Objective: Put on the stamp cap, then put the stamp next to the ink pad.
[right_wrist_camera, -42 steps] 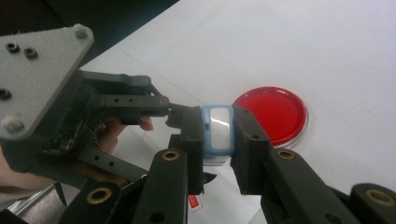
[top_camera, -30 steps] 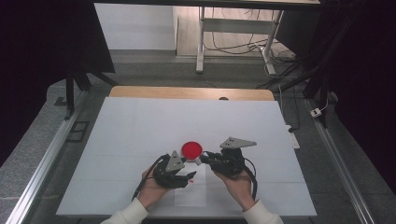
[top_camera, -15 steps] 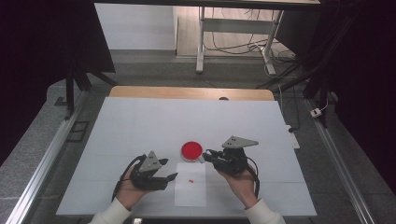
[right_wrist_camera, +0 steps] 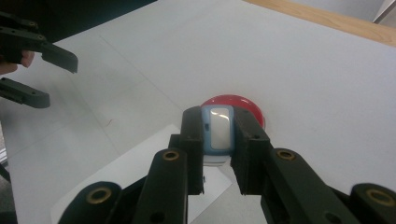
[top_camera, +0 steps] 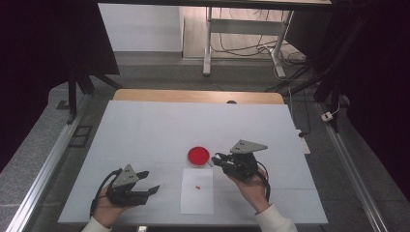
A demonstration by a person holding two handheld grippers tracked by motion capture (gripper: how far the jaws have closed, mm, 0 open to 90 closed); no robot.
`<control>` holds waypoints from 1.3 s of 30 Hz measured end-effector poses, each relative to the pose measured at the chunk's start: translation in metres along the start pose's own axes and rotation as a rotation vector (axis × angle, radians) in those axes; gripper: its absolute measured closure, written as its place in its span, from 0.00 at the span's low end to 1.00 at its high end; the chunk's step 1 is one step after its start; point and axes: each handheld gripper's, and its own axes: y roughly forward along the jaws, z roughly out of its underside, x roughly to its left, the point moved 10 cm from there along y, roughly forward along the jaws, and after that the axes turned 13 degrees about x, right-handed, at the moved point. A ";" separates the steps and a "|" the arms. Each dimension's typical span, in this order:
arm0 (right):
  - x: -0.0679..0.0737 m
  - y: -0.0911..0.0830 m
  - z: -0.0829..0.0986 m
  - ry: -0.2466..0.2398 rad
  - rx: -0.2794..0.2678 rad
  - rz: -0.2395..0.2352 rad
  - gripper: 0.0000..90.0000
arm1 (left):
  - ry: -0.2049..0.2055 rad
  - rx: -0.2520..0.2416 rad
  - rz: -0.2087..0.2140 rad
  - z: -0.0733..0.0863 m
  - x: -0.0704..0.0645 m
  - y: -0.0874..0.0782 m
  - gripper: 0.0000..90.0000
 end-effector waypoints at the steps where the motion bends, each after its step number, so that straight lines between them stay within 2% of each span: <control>1: 0.000 0.000 0.000 0.000 0.000 0.001 0.83 | -0.003 -0.002 0.001 0.000 0.001 0.000 0.38; 7: -0.009 0.000 0.000 -0.016 0.022 0.036 0.83 | -0.011 0.005 -0.004 0.004 0.004 0.000 0.37; 12: -0.025 0.006 -0.001 -0.001 0.065 0.065 0.83 | -0.015 0.013 -0.008 0.007 0.006 0.000 0.36; 17: -0.044 0.013 -0.003 0.007 0.102 0.115 0.83 | -0.028 0.010 -0.012 0.008 0.009 -0.001 0.36; 23: -0.057 0.022 -0.004 0.005 0.149 0.147 0.83 | -0.034 0.017 -0.007 0.010 0.011 0.000 0.35; 30: -0.066 0.036 -0.003 -0.012 0.192 0.158 0.83 | -0.041 0.022 -0.001 0.010 0.011 0.001 0.34; 39: -0.069 0.058 -0.005 -0.038 0.243 0.145 0.83 | -0.047 0.029 -0.004 0.012 0.012 0.001 0.33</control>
